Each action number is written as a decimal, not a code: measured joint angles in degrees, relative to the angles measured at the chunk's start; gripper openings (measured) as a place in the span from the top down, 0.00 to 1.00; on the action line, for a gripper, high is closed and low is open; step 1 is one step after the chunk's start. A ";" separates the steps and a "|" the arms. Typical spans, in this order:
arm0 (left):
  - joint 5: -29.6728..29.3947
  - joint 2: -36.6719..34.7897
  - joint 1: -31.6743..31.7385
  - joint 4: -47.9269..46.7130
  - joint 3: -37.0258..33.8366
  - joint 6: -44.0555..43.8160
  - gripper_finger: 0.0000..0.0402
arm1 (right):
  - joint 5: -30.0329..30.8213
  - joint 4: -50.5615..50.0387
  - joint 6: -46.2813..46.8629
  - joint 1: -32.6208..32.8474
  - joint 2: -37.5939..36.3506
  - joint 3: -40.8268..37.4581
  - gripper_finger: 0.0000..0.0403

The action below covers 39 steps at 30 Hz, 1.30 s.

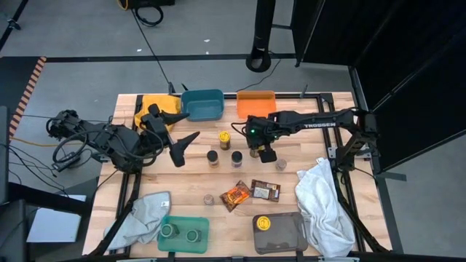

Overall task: Sort spices by type
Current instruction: Put the right yellow seasoning bottle into the black bin

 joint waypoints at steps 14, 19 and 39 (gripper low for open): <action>-0.64 0.00 0.00 0.00 0.00 -0.37 0.20 | -1.92 2.70 0.02 -0.32 0.00 -0.34 0.19; -0.64 0.00 0.00 0.01 0.00 -0.42 0.20 | -1.96 3.86 0.00 -0.39 0.00 -0.34 0.22; -0.64 0.00 0.00 0.00 0.00 -0.20 0.20 | -1.65 3.87 0.20 -0.21 0.04 -4.95 0.37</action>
